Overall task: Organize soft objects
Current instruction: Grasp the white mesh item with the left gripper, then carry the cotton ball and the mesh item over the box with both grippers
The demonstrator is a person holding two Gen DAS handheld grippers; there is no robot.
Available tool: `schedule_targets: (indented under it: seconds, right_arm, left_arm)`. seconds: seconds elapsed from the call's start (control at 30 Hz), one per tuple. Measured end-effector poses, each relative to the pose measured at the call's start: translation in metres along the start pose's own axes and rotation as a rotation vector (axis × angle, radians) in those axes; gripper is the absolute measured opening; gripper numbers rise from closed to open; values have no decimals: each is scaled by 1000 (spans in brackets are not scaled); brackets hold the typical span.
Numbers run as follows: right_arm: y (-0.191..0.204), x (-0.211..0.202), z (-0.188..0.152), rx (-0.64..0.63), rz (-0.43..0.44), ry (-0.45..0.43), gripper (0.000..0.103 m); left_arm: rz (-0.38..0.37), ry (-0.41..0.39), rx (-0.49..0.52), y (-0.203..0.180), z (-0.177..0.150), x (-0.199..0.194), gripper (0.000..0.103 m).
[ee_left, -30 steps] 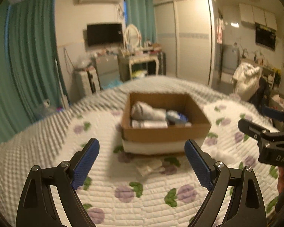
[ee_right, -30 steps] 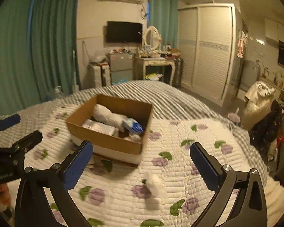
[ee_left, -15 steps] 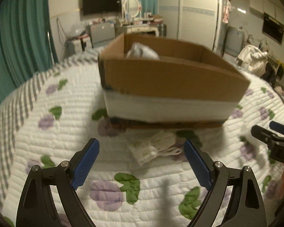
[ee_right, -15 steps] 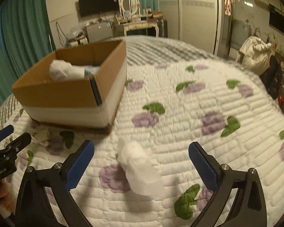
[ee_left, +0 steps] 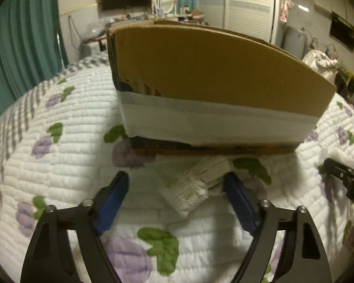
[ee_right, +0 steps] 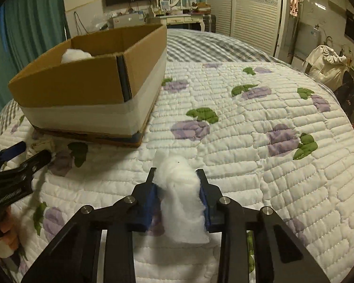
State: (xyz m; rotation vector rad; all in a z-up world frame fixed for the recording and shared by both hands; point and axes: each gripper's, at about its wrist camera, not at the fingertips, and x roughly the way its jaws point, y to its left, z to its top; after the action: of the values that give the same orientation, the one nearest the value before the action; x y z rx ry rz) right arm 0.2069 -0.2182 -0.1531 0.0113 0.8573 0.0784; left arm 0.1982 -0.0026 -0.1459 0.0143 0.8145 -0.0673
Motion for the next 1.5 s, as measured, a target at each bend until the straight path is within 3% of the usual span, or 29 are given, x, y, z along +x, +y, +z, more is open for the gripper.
schedule_targets:
  seconds: [0.03, 0.1, 0.2, 0.5, 0.83, 0.93, 1.23, 1.5]
  right_arm:
    - [1, -1, 1, -1, 2, -6, 30]
    - [2, -3, 2, -6, 4, -17, 30]
    - [4, -4, 2, -12, 13, -27, 30]
    - [6, -24, -1, -34, 38, -68, 30]
    - [20, -93, -11, -86, 130, -139, 29]
    - [27, -118, -6, -106, 195, -154, 30]
    - [49, -198, 41, -194, 270, -279, 30]
    - [61, -219, 108, -242, 283, -370, 30]
  left_arm:
    - [-11, 4, -8, 1, 1, 3, 78]
    - [-30, 8, -6, -1, 0, 7, 56]
    - [-55, 5, 32, -9, -4, 4, 35]
    - [-64, -20, 58, -20, -18, -37, 33]
    - [-40, -72, 91, -37, -15, -105, 33]
    - [-46, -92, 91, -44, -7, -125, 33]
    - [-37, -215, 105, -47, 34, -188, 33]
    - [4, -291, 130, -45, 89, -188, 33]
